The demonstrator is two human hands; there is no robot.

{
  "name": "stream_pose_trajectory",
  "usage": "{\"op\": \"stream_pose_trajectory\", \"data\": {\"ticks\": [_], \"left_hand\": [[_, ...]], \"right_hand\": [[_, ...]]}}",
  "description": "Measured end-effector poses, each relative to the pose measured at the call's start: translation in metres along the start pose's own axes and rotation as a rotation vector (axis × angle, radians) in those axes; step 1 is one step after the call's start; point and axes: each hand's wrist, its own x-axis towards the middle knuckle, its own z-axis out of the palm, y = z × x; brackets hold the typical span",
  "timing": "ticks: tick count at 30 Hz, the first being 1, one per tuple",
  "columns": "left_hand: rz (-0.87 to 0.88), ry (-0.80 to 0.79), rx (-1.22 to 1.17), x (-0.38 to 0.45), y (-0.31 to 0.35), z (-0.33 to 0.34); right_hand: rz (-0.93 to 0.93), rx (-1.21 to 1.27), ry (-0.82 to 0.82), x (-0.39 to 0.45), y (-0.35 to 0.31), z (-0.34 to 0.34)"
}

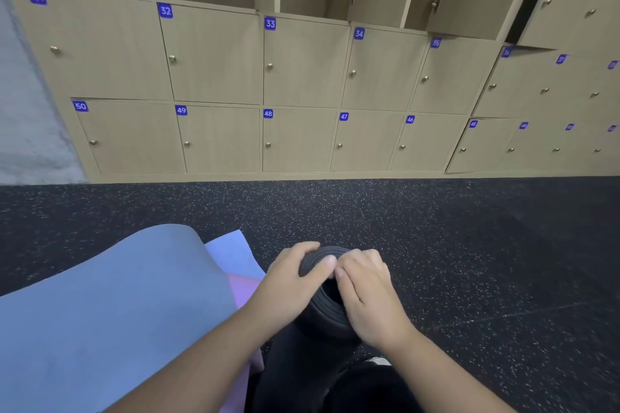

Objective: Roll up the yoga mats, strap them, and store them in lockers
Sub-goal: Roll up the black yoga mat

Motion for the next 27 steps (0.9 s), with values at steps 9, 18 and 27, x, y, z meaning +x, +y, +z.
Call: {"op": "stream_pose_trajectory", "data": {"ticks": [9, 18, 27], "left_hand": [[0.378, -0.067, 0.456, -0.009, -0.018, -0.032], [0.204, -0.138, 0.484, -0.009, -0.031, -0.053], [0.158, -0.172, 0.384, -0.006, -0.032, -0.053]], "right_hand": [[0.231, 0.032, 0.263, -0.024, -0.014, 0.028], [0.374, 0.211, -0.004, -0.032, -0.03, 0.037], [0.589, 0.401, -0.015, -0.014, -0.035, 0.038]]}}
